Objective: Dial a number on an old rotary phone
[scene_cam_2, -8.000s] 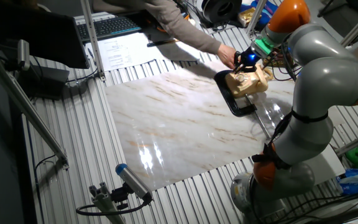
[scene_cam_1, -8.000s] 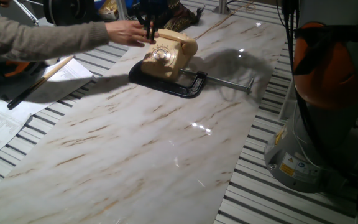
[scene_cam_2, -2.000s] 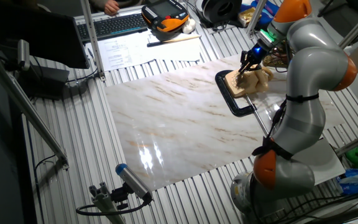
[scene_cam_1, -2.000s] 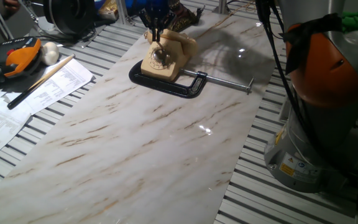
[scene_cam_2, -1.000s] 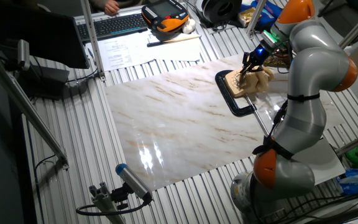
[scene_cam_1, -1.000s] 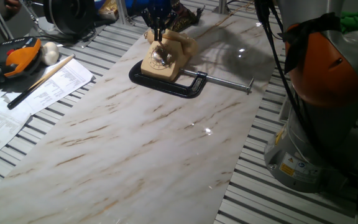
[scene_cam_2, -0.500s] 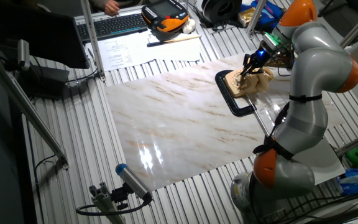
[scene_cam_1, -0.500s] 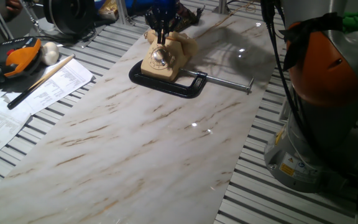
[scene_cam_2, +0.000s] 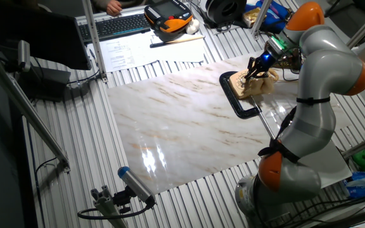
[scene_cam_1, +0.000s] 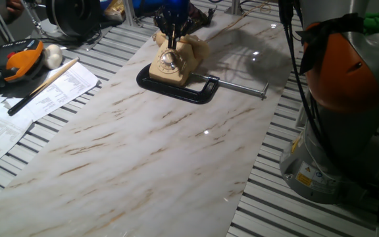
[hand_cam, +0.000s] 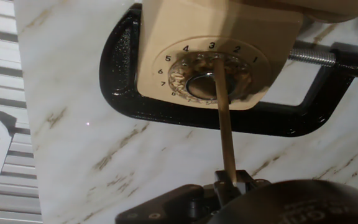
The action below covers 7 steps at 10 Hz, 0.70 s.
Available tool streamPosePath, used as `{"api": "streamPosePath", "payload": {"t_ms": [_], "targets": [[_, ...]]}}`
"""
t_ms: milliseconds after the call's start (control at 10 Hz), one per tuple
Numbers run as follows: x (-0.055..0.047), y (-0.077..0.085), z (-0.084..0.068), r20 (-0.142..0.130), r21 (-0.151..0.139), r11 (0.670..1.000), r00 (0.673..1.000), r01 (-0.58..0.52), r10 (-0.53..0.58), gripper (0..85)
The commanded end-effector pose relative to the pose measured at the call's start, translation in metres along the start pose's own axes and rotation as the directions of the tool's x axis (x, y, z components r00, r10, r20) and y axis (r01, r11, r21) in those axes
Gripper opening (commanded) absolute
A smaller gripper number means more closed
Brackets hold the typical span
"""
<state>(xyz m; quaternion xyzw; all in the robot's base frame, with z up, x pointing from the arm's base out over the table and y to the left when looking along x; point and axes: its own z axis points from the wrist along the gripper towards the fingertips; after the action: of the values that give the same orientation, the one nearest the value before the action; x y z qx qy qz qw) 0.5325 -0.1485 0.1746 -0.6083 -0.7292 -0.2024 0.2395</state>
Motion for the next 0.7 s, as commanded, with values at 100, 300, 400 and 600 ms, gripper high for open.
{"api": "streamPosePath", "payload": {"t_ms": [100, 300, 400, 600], "targets": [[0.0004, -0.0013, 0.0033, -0.013, -0.005, 1.0, 1.0, 0.003, -0.003, 0.0], [0.0013, -0.0015, 0.0044, -0.04, -0.006, 1.0, 0.999, 0.001, -0.002, 0.0], [0.002, -0.0018, 0.0063, -0.045, -0.009, 1.0, 0.999, 0.003, -0.004, 0.0], [0.0026, -0.0017, 0.0096, -0.064, -0.013, 1.0, 0.998, 0.01, -0.01, 0.0]]}}
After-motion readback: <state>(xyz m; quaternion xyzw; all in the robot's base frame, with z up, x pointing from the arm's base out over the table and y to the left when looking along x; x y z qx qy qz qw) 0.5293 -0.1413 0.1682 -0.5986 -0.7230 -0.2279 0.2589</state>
